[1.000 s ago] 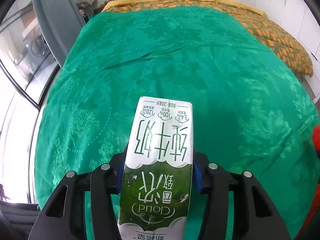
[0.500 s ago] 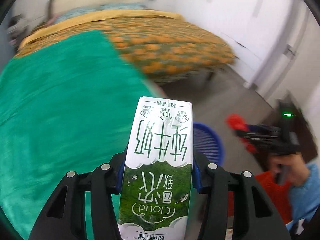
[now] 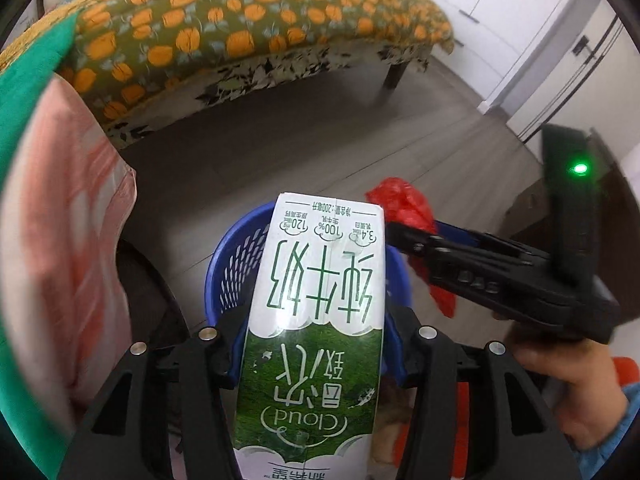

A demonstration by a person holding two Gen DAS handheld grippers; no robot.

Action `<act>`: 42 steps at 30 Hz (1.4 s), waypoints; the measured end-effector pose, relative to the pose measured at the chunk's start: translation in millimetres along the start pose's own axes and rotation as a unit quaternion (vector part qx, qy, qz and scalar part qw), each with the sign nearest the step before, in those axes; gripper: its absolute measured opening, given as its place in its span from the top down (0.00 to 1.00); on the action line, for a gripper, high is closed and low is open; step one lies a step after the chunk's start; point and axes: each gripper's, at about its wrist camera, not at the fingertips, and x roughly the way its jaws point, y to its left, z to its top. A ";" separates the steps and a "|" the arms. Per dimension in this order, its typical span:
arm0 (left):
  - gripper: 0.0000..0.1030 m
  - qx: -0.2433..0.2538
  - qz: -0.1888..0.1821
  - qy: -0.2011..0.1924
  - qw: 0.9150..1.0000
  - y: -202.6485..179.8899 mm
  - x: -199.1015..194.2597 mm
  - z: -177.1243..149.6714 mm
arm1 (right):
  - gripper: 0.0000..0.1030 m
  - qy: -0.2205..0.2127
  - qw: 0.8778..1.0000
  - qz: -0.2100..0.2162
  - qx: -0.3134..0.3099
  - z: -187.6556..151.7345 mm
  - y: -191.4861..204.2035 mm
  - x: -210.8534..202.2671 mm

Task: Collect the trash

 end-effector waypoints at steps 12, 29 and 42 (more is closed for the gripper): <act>0.10 0.003 0.021 -0.101 0.995 -7.1 -31.4 -12.1 | 0.14 -0.031 0.999 -0.004 0.040 -1.1 -16.1 -19.8; 0.05 0.031 0.096 -0.173 0.980 -36.9 -132.2 -82.3 | 0.04 -0.123 0.982 -0.135 -0.046 -81.9 61.3 -157.4; 0.05 0.003 0.137 -0.148 0.980 -38.0 -129.6 -89.0 | 0.04 -0.118 0.980 -0.147 -0.070 -120.9 63.0 -171.4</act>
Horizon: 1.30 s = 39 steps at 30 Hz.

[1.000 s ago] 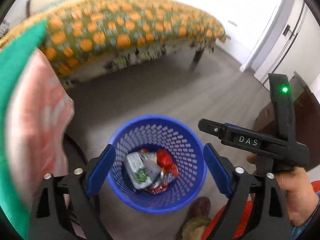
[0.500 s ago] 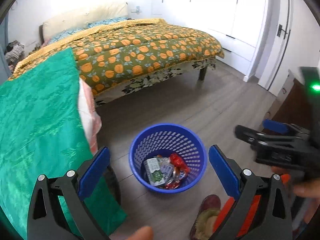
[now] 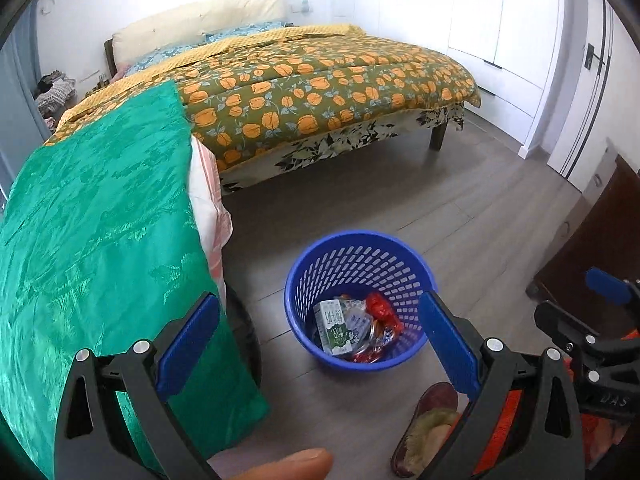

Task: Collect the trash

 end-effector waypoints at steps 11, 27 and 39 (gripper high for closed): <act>0.05 0.004 -0.012 0.040 0.999 -2.4 9.6 -6.7 | 0.04 0.024 1.000 0.010 0.008 -3.7 -2.7 9.6; 0.05 -0.003 -0.007 0.060 0.998 2.2 17.3 -11.4 | 0.04 0.045 0.999 0.023 -0.008 -7.3 6.1 19.5; 0.05 -0.003 -0.004 0.064 0.998 5.8 20.0 -13.2 | 0.04 0.046 0.998 0.028 -0.013 -8.0 9.7 21.1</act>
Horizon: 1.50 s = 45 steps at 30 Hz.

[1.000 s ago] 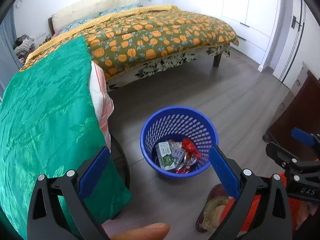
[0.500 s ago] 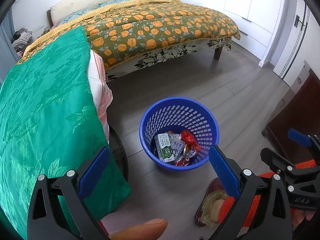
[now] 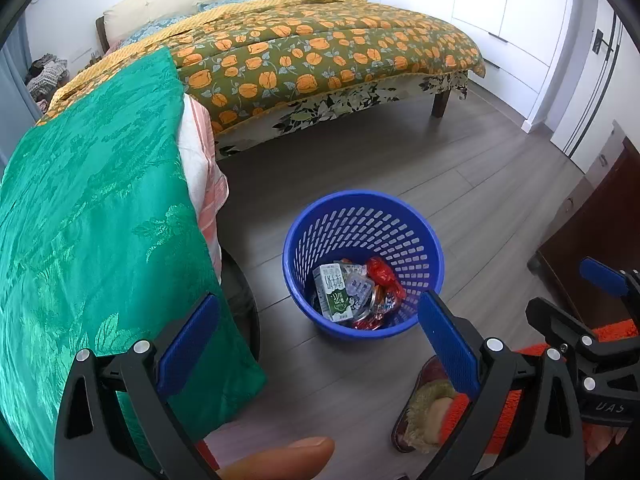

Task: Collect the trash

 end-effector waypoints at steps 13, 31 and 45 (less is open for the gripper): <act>0.05 -0.001 0.000 0.000 1.000 -0.7 0.1 0.2 | 0.04 0.001 1.000 0.001 -0.002 0.2 1.5 0.0; 0.05 0.000 0.001 0.000 1.000 -0.6 0.3 -0.2 | 0.04 0.001 1.000 0.001 -0.002 -0.4 4.3 0.0; 0.05 0.000 0.001 0.002 1.000 -0.4 3.1 -3.5 | 0.04 0.002 1.000 0.000 -0.001 -0.1 3.8 0.1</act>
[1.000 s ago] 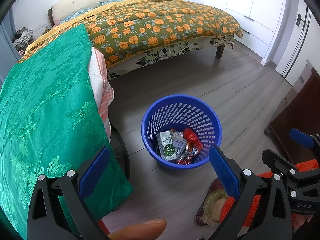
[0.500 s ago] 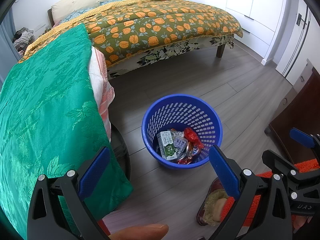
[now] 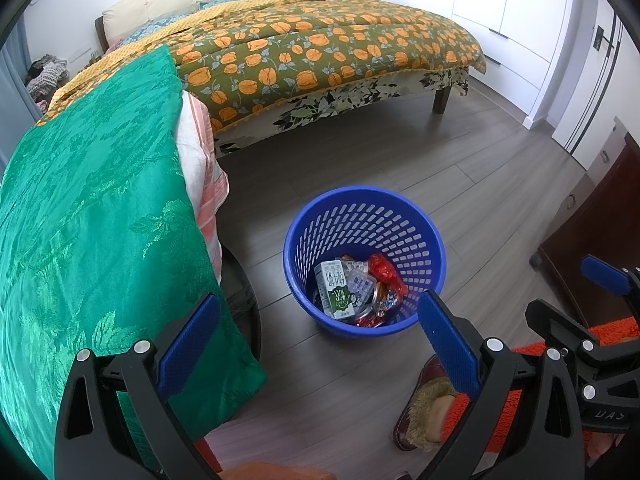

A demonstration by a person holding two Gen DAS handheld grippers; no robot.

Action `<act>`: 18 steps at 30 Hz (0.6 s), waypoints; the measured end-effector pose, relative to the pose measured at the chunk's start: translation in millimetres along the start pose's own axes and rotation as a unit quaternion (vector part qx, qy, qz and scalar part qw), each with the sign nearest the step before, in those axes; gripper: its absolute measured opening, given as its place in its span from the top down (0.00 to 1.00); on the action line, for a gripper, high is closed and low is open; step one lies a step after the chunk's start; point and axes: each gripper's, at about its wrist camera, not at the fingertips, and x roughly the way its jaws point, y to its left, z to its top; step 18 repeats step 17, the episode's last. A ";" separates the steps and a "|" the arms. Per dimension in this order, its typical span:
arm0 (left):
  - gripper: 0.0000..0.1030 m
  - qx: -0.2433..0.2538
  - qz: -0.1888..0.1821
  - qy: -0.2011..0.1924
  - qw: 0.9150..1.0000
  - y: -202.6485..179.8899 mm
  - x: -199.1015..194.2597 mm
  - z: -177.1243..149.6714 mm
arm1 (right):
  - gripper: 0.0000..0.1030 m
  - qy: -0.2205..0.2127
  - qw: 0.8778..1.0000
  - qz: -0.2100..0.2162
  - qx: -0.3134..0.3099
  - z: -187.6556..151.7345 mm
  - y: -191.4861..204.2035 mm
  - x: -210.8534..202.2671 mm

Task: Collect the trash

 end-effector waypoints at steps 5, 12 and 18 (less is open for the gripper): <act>0.05 -0.002 -0.006 -0.002 1.000 1.8 0.9 -3.7 | 0.04 0.000 1.000 0.000 0.000 -0.6 0.6 0.3; 0.06 0.002 -0.002 -0.006 1.000 -1.2 -4.3 -2.1 | 0.04 0.000 1.000 -0.001 0.000 0.3 -0.6 0.4; 0.06 0.003 -0.005 -0.002 1.000 -1.5 -4.7 -1.6 | 0.04 0.001 1.000 0.000 -0.001 0.3 -1.6 0.8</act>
